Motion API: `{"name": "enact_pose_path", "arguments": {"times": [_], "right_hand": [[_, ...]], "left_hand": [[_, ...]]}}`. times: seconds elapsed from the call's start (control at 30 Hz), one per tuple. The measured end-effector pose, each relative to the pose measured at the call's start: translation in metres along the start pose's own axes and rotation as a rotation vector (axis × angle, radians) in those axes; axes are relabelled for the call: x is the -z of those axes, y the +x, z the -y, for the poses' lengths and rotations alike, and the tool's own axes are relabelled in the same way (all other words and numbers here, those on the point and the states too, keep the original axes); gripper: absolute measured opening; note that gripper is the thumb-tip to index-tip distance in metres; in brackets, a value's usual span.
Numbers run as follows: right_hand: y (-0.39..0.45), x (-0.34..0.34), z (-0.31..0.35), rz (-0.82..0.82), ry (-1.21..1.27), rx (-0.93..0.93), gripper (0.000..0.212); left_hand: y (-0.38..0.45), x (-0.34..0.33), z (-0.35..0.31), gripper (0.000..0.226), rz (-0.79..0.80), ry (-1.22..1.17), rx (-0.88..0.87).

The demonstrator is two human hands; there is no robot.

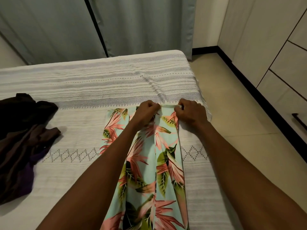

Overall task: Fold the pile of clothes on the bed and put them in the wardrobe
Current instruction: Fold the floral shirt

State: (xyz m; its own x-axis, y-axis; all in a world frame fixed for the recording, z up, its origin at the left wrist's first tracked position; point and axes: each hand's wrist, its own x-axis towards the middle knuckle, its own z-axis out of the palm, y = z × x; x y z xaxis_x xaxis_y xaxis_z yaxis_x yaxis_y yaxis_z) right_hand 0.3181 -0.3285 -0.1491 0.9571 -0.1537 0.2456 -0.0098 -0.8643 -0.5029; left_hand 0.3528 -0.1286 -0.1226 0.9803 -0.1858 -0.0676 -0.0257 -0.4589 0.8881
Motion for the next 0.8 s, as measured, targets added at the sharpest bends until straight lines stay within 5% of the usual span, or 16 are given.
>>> {"name": "enact_pose_path", "arguments": {"times": [0.17, 0.4, 0.5, 0.6, 0.7, 0.8], "right_hand": [[0.019, -0.017, 0.000, -0.049, -0.053, 0.006, 0.024], [0.005, -0.038, -0.006, -0.149, 0.101, -0.090, 0.048], [-0.007, -0.033, -0.003, -0.195, 0.212, -0.120, 0.041], [-0.030, -0.026, 0.003, -0.247, 0.195, -0.123, 0.030], [-0.061, -0.020, 0.011, -0.202, 0.060, -0.145, 0.051], [-0.095, -0.012, 0.023, -0.104, -0.009, -0.111, 0.069]], "left_hand": [[0.013, 0.001, 0.008, 0.023, -0.017, -0.082, 0.085], [0.006, -0.009, 0.018, 0.015, -0.209, 0.283, -0.005], [-0.006, -0.010, 0.010, 0.049, -0.145, 0.400, 0.086], [-0.026, -0.014, 0.005, 0.047, -0.026, 0.567, 0.100], [-0.038, -0.017, 0.002, 0.025, -0.049, 0.442, 0.127], [-0.046, -0.015, 0.001, 0.030, -0.140, 0.278, 0.173]]}}
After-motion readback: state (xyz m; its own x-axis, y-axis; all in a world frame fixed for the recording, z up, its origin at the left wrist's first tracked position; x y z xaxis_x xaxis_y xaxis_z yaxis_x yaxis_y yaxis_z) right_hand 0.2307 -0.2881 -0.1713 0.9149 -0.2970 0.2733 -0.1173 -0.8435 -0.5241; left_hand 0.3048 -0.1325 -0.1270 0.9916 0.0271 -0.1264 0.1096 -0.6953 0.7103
